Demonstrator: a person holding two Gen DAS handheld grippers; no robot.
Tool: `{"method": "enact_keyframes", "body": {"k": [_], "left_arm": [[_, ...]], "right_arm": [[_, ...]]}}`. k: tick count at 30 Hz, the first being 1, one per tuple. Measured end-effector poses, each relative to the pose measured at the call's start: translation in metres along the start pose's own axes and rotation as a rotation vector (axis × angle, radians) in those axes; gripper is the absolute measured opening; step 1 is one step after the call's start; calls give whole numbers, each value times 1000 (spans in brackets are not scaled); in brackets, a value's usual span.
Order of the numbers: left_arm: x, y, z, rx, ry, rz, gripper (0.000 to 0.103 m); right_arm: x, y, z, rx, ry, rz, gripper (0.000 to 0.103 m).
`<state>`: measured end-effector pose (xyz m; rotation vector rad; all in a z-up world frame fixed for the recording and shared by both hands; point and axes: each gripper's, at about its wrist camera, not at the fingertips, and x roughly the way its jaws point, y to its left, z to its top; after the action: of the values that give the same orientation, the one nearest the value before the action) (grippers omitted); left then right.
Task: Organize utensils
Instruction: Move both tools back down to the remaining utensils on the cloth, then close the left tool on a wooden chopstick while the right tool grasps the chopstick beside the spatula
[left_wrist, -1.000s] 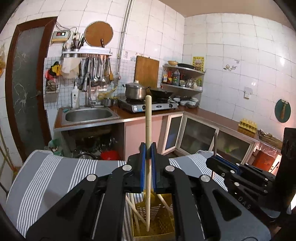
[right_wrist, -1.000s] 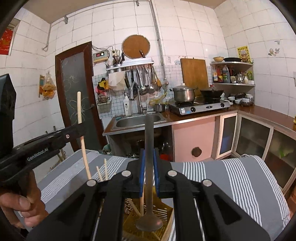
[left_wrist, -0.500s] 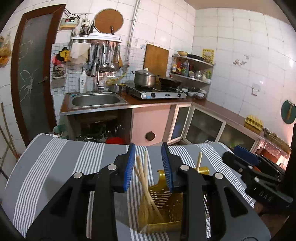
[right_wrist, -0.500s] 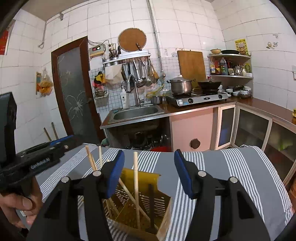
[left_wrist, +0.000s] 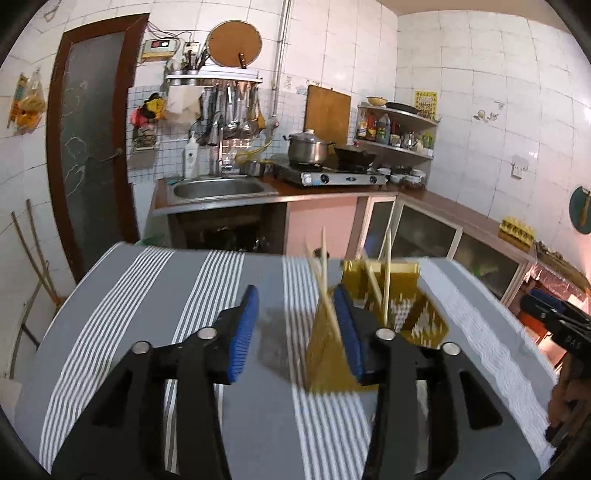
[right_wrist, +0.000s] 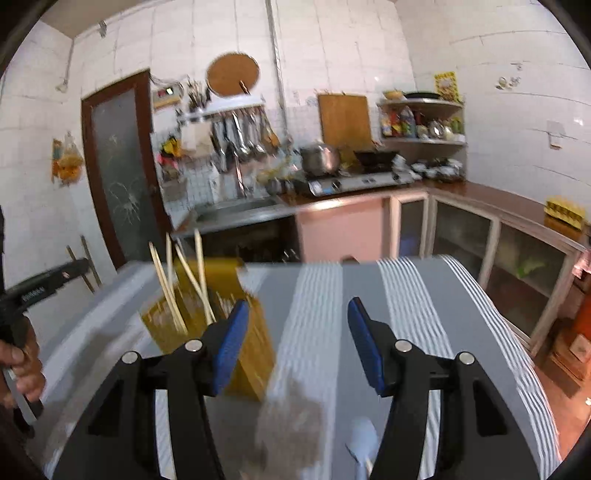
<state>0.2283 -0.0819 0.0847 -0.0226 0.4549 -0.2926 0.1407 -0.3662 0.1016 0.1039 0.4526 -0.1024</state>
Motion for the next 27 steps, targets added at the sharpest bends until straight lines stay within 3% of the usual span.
{"method": "enact_keyframes", "body": {"k": [8, 14, 20, 27], "left_arm": [[-32, 12, -96, -41, 113, -5, 46], [-41, 7, -146, -59, 227, -34, 46], [-47, -5, -166, -68, 265, -57, 46], [-43, -13, -172, -60, 293, -62, 46]], "right_arm": [[-53, -44, -79, 39, 98, -107, 56], [-72, -61, -126, 80, 177, -119, 54], [-70, -47, -140, 64, 199, -79, 54], [-54, -51, -143, 24, 246, -135, 54]]}}
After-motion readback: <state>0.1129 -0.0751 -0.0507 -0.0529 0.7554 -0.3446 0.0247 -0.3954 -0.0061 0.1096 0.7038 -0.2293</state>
